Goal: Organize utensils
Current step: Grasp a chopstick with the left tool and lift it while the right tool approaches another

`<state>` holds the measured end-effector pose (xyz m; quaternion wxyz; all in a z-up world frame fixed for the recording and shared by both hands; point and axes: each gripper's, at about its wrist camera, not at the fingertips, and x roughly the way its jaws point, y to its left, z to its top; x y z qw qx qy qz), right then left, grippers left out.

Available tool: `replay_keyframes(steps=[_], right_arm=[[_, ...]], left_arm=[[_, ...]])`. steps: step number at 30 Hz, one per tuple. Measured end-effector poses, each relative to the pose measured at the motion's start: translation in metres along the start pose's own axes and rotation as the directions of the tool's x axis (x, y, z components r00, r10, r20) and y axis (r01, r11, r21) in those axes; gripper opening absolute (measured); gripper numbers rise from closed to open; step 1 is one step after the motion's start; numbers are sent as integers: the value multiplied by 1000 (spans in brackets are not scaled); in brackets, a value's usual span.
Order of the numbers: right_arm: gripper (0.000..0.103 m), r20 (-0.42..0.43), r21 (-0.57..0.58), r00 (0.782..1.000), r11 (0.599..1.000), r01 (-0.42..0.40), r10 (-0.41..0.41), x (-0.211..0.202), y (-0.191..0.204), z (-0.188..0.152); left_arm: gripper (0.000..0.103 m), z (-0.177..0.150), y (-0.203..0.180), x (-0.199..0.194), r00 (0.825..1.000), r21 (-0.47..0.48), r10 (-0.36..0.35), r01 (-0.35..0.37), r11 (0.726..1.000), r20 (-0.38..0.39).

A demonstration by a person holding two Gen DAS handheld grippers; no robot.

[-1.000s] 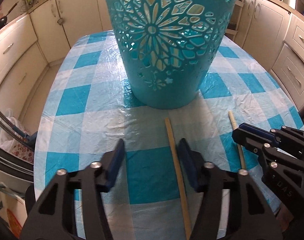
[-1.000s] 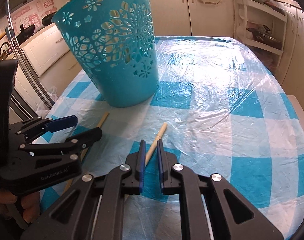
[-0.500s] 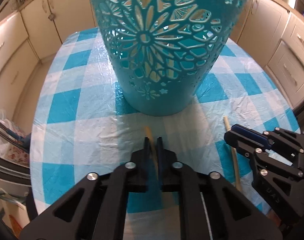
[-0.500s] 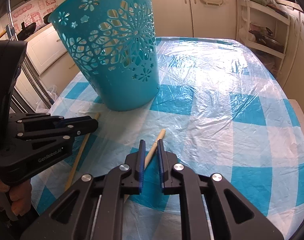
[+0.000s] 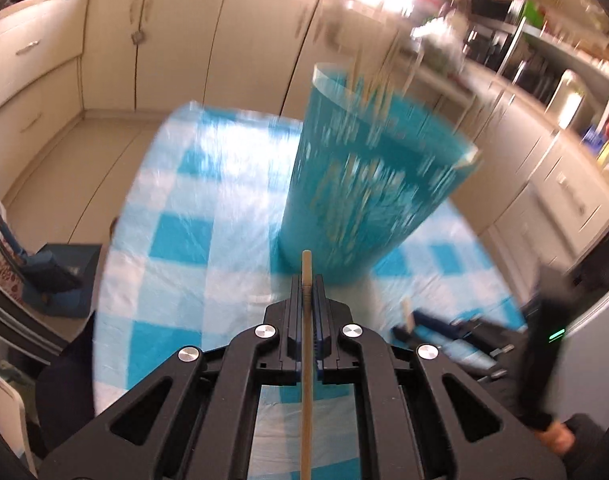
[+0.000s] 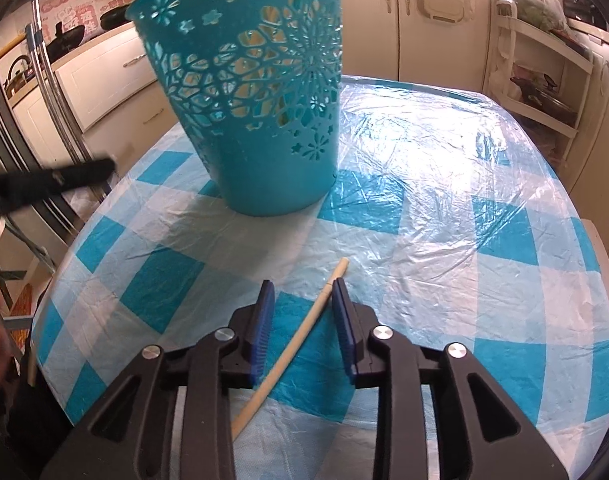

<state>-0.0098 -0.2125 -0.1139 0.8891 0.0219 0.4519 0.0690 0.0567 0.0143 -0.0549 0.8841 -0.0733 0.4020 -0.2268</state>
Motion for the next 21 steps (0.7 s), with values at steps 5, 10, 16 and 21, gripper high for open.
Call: replay_keyframes(steps=[5, 10, 16, 21], right_arm=[[34, 0, -7, 1000, 1000, 3, -3, 0, 2, -1], [37, 0, -6, 1000, 1000, -12, 12, -1, 1, 0], [39, 2, 9, 999, 999, -36, 36, -1, -2, 0], [39, 8, 44, 997, 996, -73, 73, -1, -8, 0]], left_arm=[[5, 27, -6, -29, 992, -2, -54, 54, 999, 115], [5, 53, -22, -57, 970, 23, -108, 105, 994, 216], [5, 89, -46, -70, 941, 56, -132, 121, 991, 311], [5, 120, -61, -69, 919, 76, -113, 91, 993, 379]])
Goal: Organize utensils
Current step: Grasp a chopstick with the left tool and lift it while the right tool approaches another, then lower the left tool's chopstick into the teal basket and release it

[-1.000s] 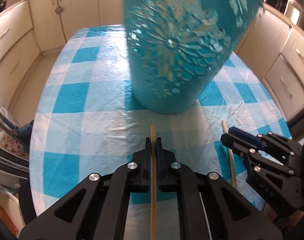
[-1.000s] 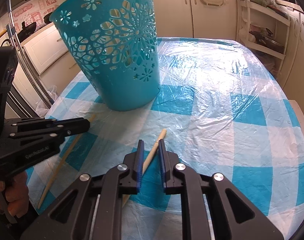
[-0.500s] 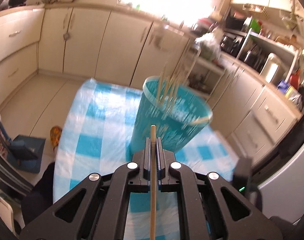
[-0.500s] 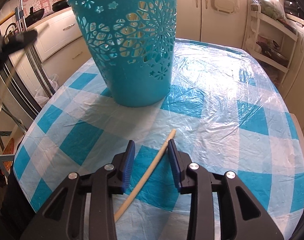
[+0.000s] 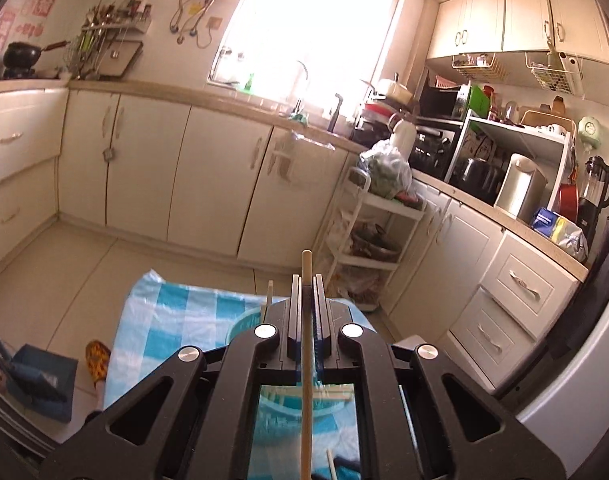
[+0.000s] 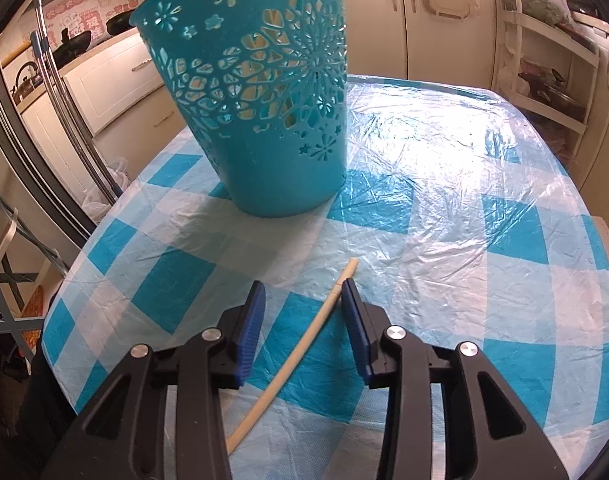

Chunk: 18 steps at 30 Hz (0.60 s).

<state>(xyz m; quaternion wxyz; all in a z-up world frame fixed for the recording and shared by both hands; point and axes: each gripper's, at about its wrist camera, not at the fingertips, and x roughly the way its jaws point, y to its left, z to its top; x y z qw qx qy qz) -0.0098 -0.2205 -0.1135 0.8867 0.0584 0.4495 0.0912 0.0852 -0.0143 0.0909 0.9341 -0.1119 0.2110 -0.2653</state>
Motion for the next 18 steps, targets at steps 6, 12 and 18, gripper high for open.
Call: replay_keyframes(steps=[6, 12, 18], right_arm=[[39, 3, 13, 1000, 1000, -12, 12, 0, 0, 1], [39, 5, 28, 999, 999, -33, 33, -1, -5, 1], [40, 6, 39, 999, 998, -50, 49, -2, -10, 1]], left_arm=[[5, 40, -9, 13, 993, 10, 31, -33, 999, 117], [5, 61, -9, 49, 975, -1, 104, -106, 994, 195], [5, 46, 7, 83, 972, -39, 153, -148, 988, 177]])
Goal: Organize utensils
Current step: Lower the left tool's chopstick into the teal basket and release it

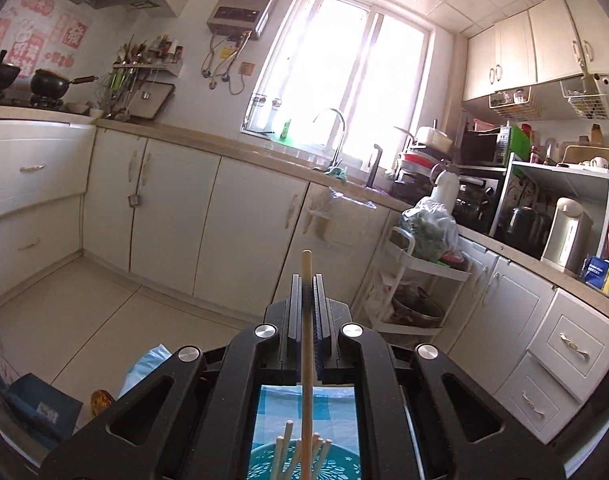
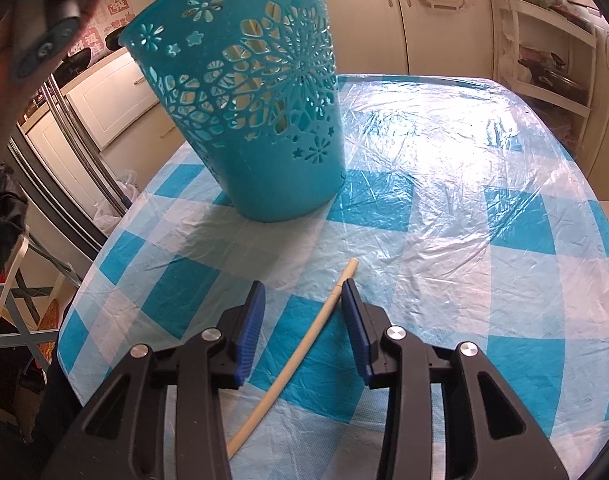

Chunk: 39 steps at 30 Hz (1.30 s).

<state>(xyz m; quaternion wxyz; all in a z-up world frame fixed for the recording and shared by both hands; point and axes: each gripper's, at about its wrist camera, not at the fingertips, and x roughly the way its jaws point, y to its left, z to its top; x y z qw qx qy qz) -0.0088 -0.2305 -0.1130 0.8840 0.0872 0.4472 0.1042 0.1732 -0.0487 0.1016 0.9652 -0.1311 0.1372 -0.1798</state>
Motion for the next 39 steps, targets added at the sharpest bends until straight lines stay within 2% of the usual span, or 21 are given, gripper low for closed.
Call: replay_keyframes(steps=[9, 23, 26, 28, 31, 33, 35, 36, 39], right_arm=[[40, 1, 4, 1000, 1000, -3, 3, 0, 0, 0], [40, 4, -2, 1000, 1000, 15, -15, 0, 4, -1], [40, 7, -6, 999, 999, 38, -38, -1, 6, -3], [40, 12, 11, 998, 998, 57, -57, -3, 6, -6], [40, 26, 11, 995, 995, 95, -95, -6, 11, -12], [40, 23, -28, 990, 990, 139, -138, -5, 18, -12], [29, 11, -56, 985, 984, 171, -171, -2, 22, -10], [16, 1, -71, 987, 984, 161, -161, -2, 23, -9], [7, -21, -144, 994, 984, 106, -110, -3, 27, -10]], left_arm=[[5, -32, 7, 5, 998, 27, 21, -19, 999, -52], [7, -66, 13, -13, 988, 88, 35, -22, 996, -150], [28, -68, 24, -32, 987, 78, 59, -47, 996, -148], [57, -69, 35, -52, 987, 69, 101, -93, 993, -126], [71, -75, 57, -87, 981, 56, 176, -172, 983, -77], [78, -85, 75, -106, 970, 46, 229, -226, 973, -78], [82, -99, 90, -114, 960, 39, 257, -255, 966, -112], [83, -111, 99, -113, 950, 39, 270, -267, 963, -157], [83, -140, 114, -103, 918, 43, 288, -287, 957, -274]])
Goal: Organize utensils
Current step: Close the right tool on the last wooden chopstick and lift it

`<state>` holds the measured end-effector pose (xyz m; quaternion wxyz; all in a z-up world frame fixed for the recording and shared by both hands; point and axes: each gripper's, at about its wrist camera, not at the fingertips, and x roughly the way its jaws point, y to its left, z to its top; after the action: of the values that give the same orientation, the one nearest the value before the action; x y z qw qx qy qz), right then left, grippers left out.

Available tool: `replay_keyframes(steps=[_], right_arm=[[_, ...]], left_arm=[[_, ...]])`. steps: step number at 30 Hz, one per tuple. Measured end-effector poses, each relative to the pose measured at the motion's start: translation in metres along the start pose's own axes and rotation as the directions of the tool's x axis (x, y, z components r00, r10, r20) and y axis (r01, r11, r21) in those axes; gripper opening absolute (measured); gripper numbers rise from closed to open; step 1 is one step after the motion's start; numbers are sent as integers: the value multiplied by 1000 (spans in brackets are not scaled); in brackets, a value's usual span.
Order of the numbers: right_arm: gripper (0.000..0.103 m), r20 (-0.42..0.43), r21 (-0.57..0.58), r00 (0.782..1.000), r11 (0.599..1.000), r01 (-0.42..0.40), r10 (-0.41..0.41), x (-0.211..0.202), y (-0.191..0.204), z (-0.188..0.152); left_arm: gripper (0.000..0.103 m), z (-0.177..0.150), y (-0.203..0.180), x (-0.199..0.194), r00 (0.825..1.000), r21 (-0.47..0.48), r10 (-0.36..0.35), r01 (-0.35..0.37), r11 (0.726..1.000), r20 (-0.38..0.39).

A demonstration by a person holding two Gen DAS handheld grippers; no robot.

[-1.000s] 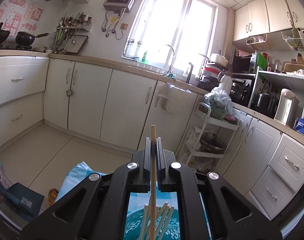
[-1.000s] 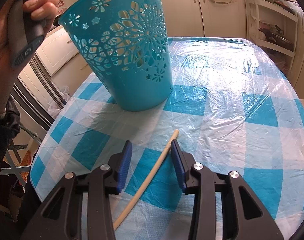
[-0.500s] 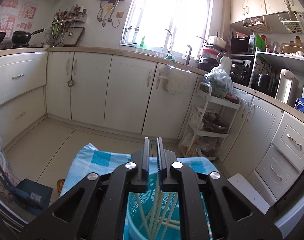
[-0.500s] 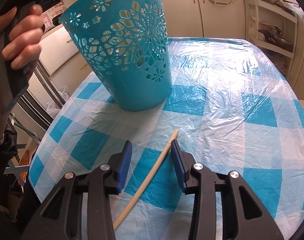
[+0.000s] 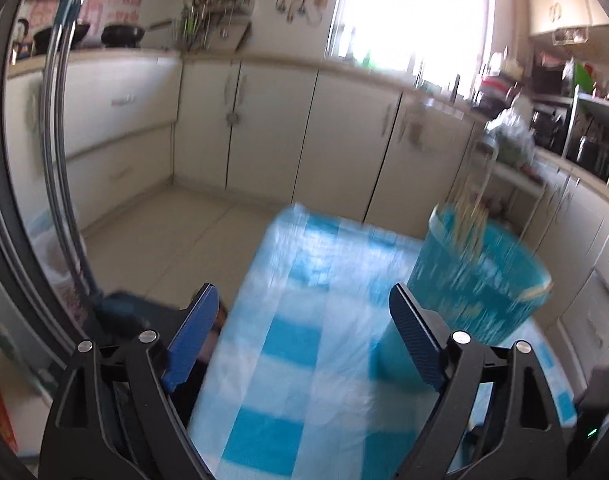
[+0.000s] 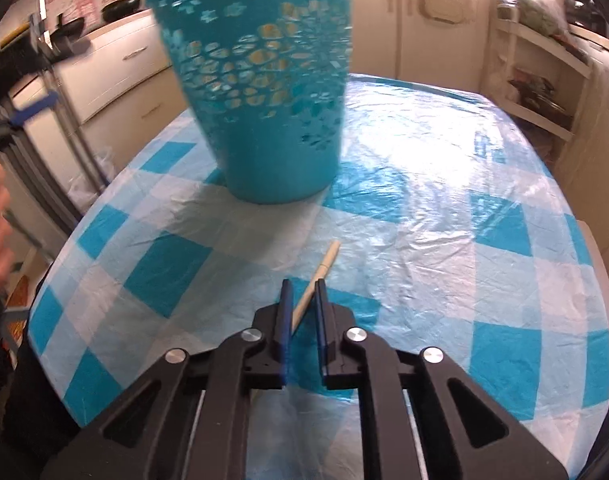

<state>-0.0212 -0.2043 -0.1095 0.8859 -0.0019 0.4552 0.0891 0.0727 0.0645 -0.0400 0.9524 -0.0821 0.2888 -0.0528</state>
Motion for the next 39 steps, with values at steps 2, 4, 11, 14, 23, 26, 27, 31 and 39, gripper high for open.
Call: replay_keyframes(steps=[2, 4, 11, 14, 23, 26, 27, 31, 39], right_arm=[[6, -18, -37, 1000, 999, -17, 17, -1, 2, -1], [6, -41, -29, 999, 999, -17, 16, -2, -1, 0], [20, -51, -64, 998, 997, 35, -38, 3, 13, 0], [20, -42, -44, 999, 999, 27, -29, 4, 12, -1], [20, -52, -19, 998, 1000, 20, -21, 2, 1, 2], [20, -37, -50, 998, 998, 41, -42, 3, 6, 0], [20, -29, -44, 999, 998, 38, -39, 3, 6, -1], [11, -9, -15, 999, 999, 44, -45, 0, 5, -6], [6, 10, 143, 997, 987, -79, 78, -20, -23, -13]], left_arm=[[83, -16, 1, 19, 996, 0, -7, 7, 1000, -87], [83, -28, -4, 33, 991, 15, -7, 10, 1000, -135], [84, -47, -26, 47, 981, 77, -24, 39, 996, -192], [85, -52, -28, 49, 977, 87, -17, 36, 996, -211], [89, -57, -38, 50, 974, 140, -5, 38, 989, -227], [90, -58, -45, 49, 973, 181, 3, 40, 983, -231], [91, -59, -47, 49, 973, 190, 5, 40, 981, -233], [93, -59, -48, 50, 971, 194, 11, 37, 980, -240], [93, -59, -47, 53, 967, 195, 15, 36, 980, -253]])
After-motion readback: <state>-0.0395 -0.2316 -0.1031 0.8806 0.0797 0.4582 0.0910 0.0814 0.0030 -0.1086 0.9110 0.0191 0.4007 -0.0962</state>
